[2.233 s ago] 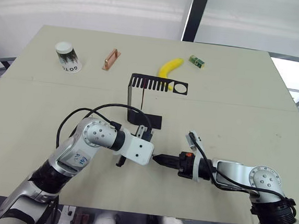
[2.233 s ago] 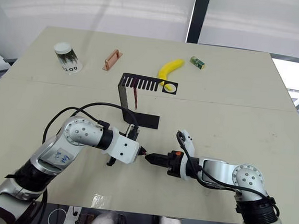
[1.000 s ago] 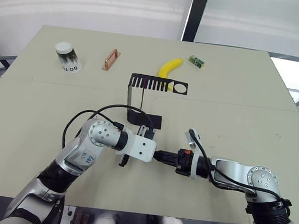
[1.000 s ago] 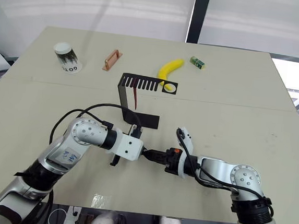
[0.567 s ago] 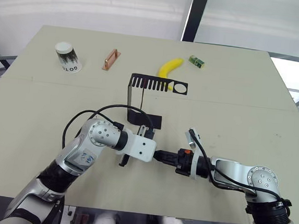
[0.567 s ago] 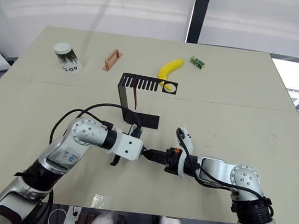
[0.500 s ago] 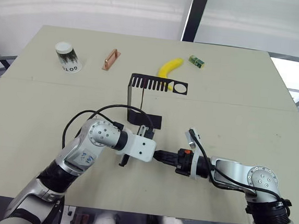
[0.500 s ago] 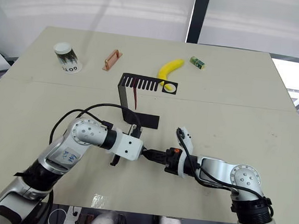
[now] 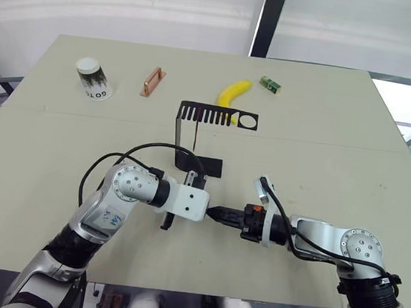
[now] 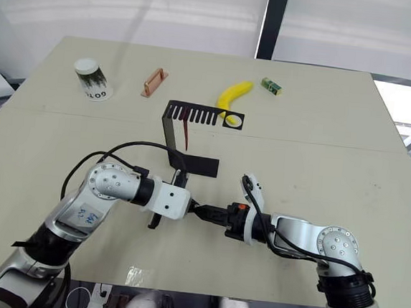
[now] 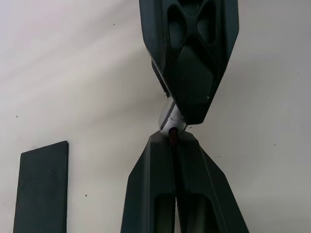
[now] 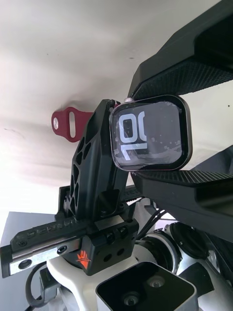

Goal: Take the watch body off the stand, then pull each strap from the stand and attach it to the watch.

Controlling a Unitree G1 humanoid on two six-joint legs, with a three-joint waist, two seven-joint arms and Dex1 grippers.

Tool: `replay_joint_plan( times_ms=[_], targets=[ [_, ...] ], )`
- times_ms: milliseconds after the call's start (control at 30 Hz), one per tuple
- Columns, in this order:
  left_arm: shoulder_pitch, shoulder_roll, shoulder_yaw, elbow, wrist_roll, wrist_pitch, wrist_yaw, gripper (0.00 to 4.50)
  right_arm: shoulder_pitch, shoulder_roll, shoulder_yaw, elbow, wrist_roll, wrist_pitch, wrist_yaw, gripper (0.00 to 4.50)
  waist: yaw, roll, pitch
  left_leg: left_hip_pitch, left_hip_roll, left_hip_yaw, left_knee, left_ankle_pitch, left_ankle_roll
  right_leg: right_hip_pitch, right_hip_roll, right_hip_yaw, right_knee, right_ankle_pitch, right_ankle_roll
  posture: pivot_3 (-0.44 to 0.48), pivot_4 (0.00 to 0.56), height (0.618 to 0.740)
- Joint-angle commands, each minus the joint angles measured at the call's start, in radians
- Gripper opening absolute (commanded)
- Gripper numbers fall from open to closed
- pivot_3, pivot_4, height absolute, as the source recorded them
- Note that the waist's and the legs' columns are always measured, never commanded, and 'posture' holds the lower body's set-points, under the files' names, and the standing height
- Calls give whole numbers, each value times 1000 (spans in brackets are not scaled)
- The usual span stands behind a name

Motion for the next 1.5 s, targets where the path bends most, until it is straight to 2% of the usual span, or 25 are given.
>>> replay_joint_plan(
  times_ms=[33,800,900,933,1133,1233,1333,1433,1500],
  targets=[
    [-19,-41,-14,-125,-109,-49,1,0,-5,23,50,-41,35,14,6,1607,0,0,0,0,0,0,0,0,0,0,0,0,0,0,0,0,150,729],
    [-20,-17,0,-136,-129,-34,-20,0,-16,26,57,-30,35,21,1,1607,-1,0,0,0,0,0,0,0,0,0,0,0,0,0,0,0,150,729],
    [-9,13,28,-158,-159,23,-41,982,-43,-12,66,-70,35,45,49,1607,-2,0,0,0,0,0,0,0,0,0,0,0,0,0,0,0,150,729],
    [4,39,49,-168,-181,30,-61,1431,-43,-19,66,-83,35,47,66,1607,-2,0,0,0,0,0,0,0,0,0,0,0,0,0,0,0,150,729],
    [147,300,265,-135,-313,-20,-179,4380,-42,-85,51,-153,35,40,172,1607,-8,0,0,0,1,0,0,0,0,0,1,0,0,0,0,0,150,729],
    [233,398,397,-44,-401,-71,-231,4500,-36,-112,30,-184,15,17,217,1607,-7,0,0,0,1,0,1,0,0,0,0,0,0,0,0,0,150,729],
    [284,414,501,48,-503,-105,-256,4500,-38,-138,1,-262,-175,12,351,1607,-2,1,0,0,1,0,1,-1,1,0,0,-1,0,0,-1,0,150,729],
    [321,396,567,88,-610,-82,-265,4500,-29,-213,52,-396,-525,-73,576,1607,1,1,1,-1,1,0,1,-2,2,-1,0,-1,-2,0,0,0,150,729],
    [352,386,597,87,-683,-46,-273,4500,-10,-298,165,-475,-888,-293,772,1607,2,1,1,-3,1,0,1,-3,2,-1,0,-3,-4,0,0,0,150,729]
  ],
)
